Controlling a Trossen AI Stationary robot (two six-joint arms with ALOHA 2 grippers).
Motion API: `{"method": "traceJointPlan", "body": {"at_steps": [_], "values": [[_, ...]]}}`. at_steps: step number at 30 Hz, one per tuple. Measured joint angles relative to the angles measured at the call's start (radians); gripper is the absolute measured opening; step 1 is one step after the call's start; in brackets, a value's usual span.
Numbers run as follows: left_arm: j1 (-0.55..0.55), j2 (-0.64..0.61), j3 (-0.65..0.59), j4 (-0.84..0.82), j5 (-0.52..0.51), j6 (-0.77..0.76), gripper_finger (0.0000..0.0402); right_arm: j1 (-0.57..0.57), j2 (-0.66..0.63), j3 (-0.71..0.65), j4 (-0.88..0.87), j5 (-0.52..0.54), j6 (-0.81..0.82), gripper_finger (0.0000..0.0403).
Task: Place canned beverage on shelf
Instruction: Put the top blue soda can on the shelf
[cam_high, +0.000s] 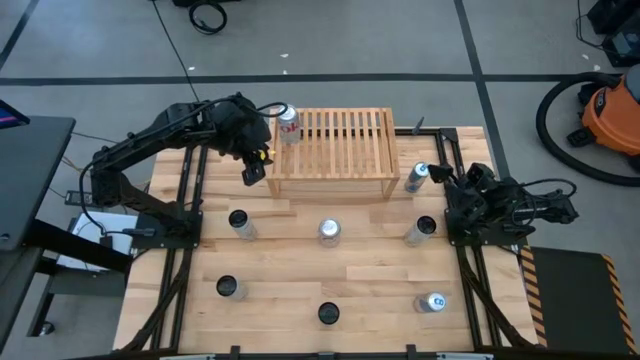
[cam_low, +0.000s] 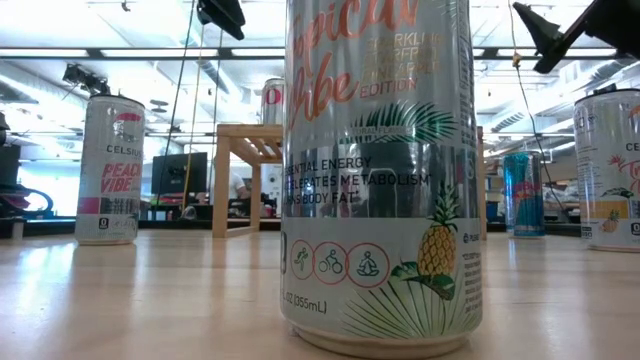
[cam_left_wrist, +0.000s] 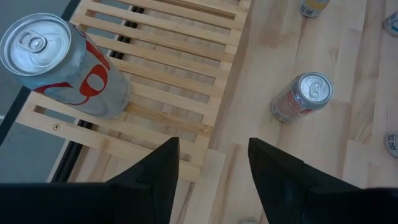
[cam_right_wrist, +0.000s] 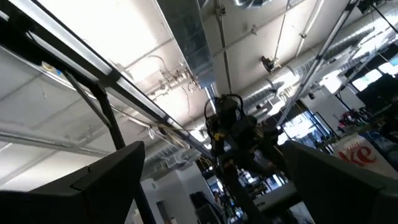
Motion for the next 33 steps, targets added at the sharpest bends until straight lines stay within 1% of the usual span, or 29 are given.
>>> {"method": "traceJointPlan", "body": {"at_steps": [5, 9, 11, 13, 16, 18, 19, 21, 25, 29, 33], "values": [[0.000, 0.000, 0.000, 0.000, 0.000, -0.002, 0.0192, 0.000, 0.000, 0.000, -0.046, -0.004, -0.014, 0.0393], [0.000, 0.000, 0.000, 0.000, 0.000, -0.003, 0.0192, 0.000, 0.000, 0.040, -0.084, -0.049, -0.161, 0.0393], [0.000, 0.000, 0.000, 0.000, 0.000, -0.003, 0.0192, 0.000, 0.000, 0.101, -0.173, -0.052, -0.217, 0.0393], [0.000, 0.000, 0.000, 0.000, 0.000, -0.002, 0.0192, 0.000, 0.001, 0.180, -0.357, -0.034, -0.258, 0.0393], [0.000, 0.000, 0.000, 0.000, 0.000, 0.003, 0.0192, 0.000, 0.026, 0.312, -0.670, 0.069, -0.299, 0.0393], [0.000, 0.000, 0.000, 0.000, 0.000, 0.005, 0.0192, 0.000, 0.049, 0.380, -0.824, 0.163, -0.327, 0.0393], [0.000, 0.000, 0.000, 0.000, 0.000, 0.005, 0.0192, 0.000, 0.061, 0.401, -0.873, 0.208, -0.332, 0.0393], [0.000, 0.000, 0.000, 0.000, 0.000, 0.005, 0.0192, 0.000, 0.081, 0.428, -0.927, 0.281, -0.335, 0.0393], [0.000, 0.000, 0.000, 0.000, 0.000, 0.015, 0.0192, 0.000, 0.113, 0.454, -0.998, 0.380, -0.333, 0.0393], [0.000, 0.000, 0.000, 0.000, 0.000, 0.038, 0.0192, 0.000, 0.151, 0.468, -1.121, 0.474, -0.257, 0.0393], [0.000, 0.000, 0.000, -0.001, 0.000, 0.039, 0.0192, 0.000, 0.198, 0.468, -1.203, 0.524, -0.198, 0.0393]]}}
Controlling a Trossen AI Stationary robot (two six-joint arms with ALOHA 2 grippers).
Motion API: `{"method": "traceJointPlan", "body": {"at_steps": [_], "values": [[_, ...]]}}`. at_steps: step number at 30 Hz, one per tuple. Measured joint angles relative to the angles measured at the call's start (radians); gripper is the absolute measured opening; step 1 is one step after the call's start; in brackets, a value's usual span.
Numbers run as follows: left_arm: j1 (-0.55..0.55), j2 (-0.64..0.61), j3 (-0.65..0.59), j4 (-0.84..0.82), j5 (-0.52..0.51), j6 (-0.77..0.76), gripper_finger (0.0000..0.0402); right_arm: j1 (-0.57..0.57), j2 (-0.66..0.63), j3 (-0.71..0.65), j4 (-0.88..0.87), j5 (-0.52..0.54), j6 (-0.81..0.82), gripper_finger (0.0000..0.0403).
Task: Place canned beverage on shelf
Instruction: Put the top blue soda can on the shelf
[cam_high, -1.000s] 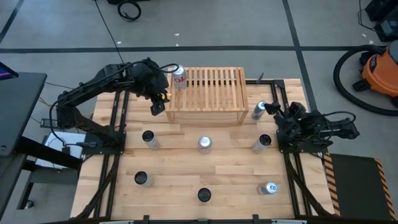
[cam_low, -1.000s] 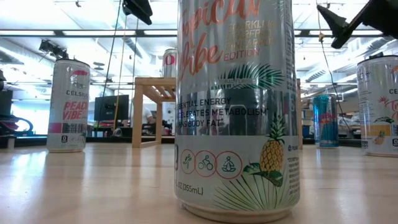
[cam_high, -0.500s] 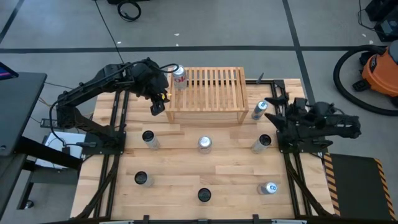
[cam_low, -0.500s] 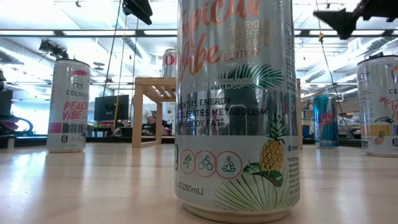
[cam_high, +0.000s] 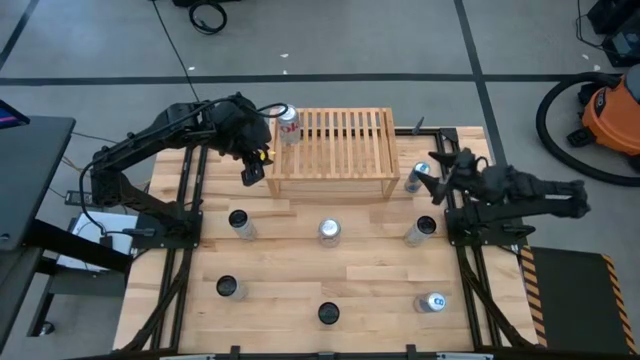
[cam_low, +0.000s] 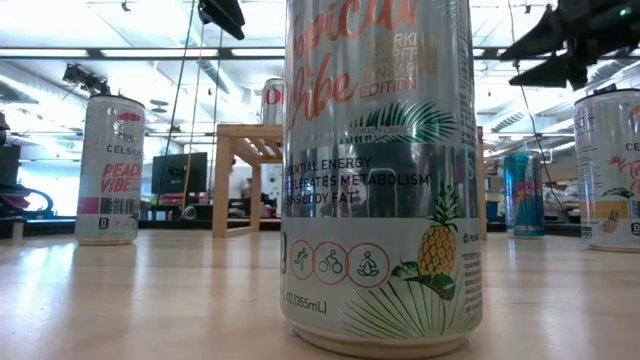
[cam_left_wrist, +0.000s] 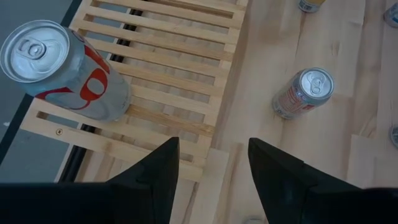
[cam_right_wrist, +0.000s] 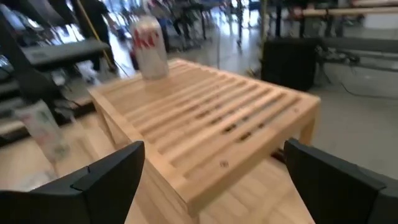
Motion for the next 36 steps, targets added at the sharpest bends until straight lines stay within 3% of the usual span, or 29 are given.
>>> {"method": "traceJointPlan", "body": {"at_steps": [7, 13, 20, 36], "values": [[0.000, 0.000, 0.000, 0.000, 0.000, 0.003, 0.0192, -0.028, 0.089, 0.004, -0.084, -0.003, 0.055, 0.0393], [0.000, 0.000, 0.000, 0.000, 0.000, 0.003, 0.0192, -0.102, 0.160, 0.086, -0.251, 0.001, 0.162, 0.0393], [0.000, 0.000, 0.000, 0.000, 0.000, 0.009, 0.0192, -0.179, 0.237, 0.107, -0.354, -0.082, 0.302, 0.0393], [0.000, 0.000, 0.000, 0.000, 0.000, 0.019, 0.0192, -0.312, 0.513, 0.107, -0.357, -0.084, 0.490, 0.0393]]}}
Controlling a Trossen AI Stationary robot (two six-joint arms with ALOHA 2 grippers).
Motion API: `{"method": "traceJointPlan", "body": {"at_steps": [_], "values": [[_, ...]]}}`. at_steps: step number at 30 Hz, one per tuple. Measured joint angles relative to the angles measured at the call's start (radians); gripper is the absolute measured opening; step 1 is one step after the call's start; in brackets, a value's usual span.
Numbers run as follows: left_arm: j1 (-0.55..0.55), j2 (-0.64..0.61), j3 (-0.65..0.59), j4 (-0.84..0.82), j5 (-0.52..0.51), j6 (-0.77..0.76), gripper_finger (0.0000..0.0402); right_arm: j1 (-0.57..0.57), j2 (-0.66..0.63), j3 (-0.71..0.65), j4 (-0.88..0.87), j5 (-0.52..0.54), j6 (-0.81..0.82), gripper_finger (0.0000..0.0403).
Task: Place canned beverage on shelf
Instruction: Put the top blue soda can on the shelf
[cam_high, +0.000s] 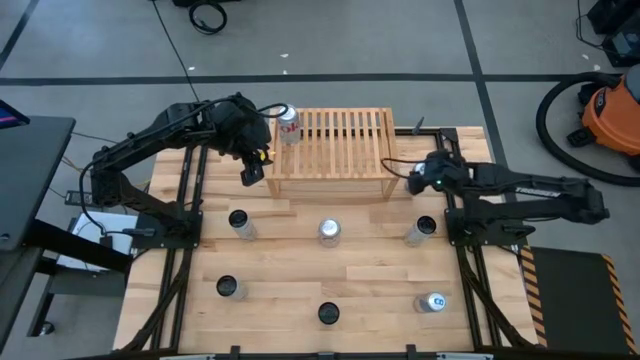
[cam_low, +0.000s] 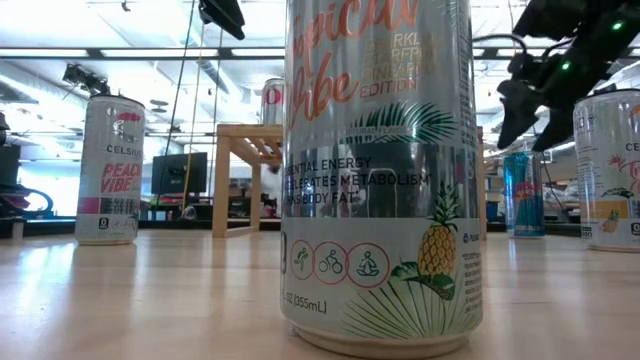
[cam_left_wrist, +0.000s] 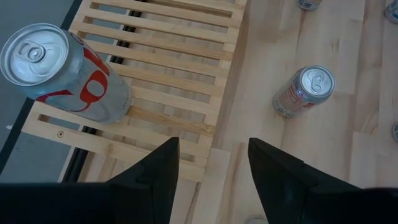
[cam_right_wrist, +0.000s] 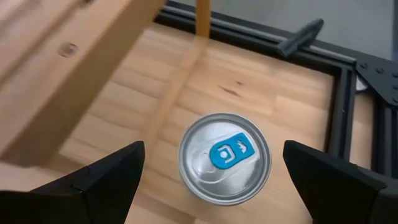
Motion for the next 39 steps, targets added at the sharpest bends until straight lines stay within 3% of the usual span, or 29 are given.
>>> {"method": "traceJointPlan", "body": {"at_steps": [10, 26, 39], "values": [[0.000, 0.000, 0.000, 0.000, 0.000, 0.001, 0.0192, -0.029, 0.115, 0.000, -0.001, -0.003, -0.008, 0.0384], [0.000, 0.000, 0.000, 0.000, 0.000, 0.000, 0.0192, -0.078, 0.148, 0.000, 0.002, -0.070, -0.057, 0.0247], [0.000, 0.000, 0.000, 0.000, 0.000, -0.001, 0.0192, -0.081, 0.149, 0.137, -0.058, -0.106, -0.143, 0.0246]]}}
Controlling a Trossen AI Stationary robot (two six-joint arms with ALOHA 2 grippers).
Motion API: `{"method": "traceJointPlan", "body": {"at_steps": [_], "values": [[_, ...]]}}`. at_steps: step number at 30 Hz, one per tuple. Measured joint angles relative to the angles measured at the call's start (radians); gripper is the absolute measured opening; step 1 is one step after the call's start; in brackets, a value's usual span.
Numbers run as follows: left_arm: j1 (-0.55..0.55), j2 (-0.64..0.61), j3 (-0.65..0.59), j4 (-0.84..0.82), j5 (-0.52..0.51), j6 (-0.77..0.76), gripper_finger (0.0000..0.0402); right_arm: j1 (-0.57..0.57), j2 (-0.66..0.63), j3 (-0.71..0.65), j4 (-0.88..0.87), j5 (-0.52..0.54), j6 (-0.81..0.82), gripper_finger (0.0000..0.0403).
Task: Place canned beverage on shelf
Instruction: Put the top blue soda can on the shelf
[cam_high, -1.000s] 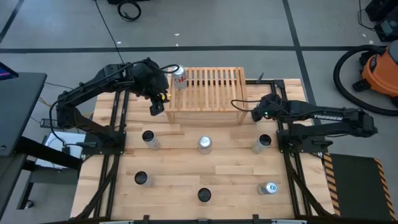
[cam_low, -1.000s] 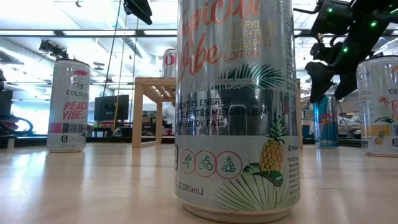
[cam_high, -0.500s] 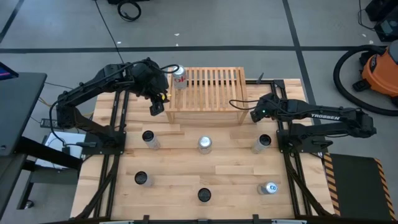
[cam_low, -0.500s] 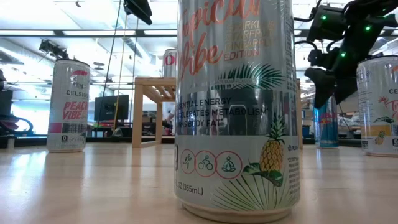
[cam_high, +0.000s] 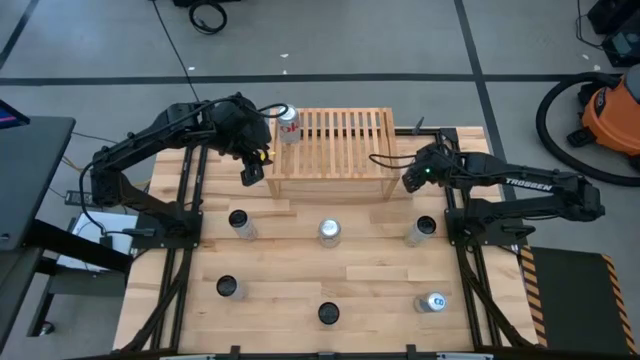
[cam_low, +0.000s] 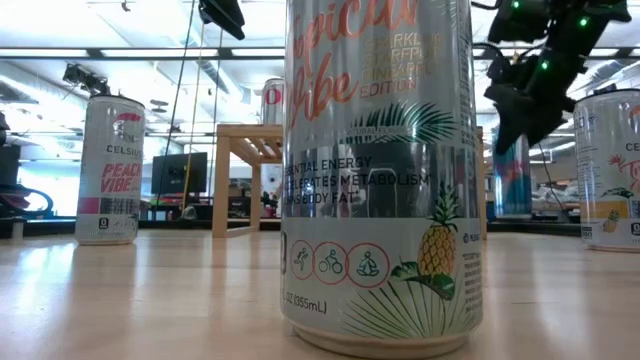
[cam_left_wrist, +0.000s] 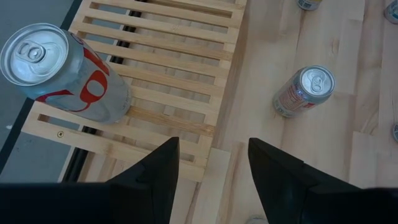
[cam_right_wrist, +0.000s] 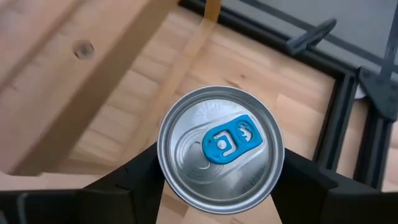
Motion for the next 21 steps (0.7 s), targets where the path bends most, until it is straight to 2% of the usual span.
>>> {"method": "traceJointPlan", "body": {"at_steps": [12, 21], "values": [[0.000, 0.000, 0.000, 0.000, 0.000, 0.000, 0.0192, -0.003, 0.001, 0.267, -0.148, 0.085, -0.064, 0.0246], [0.000, 0.000, 0.000, 0.000, 0.000, -0.001, 0.0192, -0.057, 0.041, 0.489, -0.134, 0.091, -0.198, 0.0246]]}}
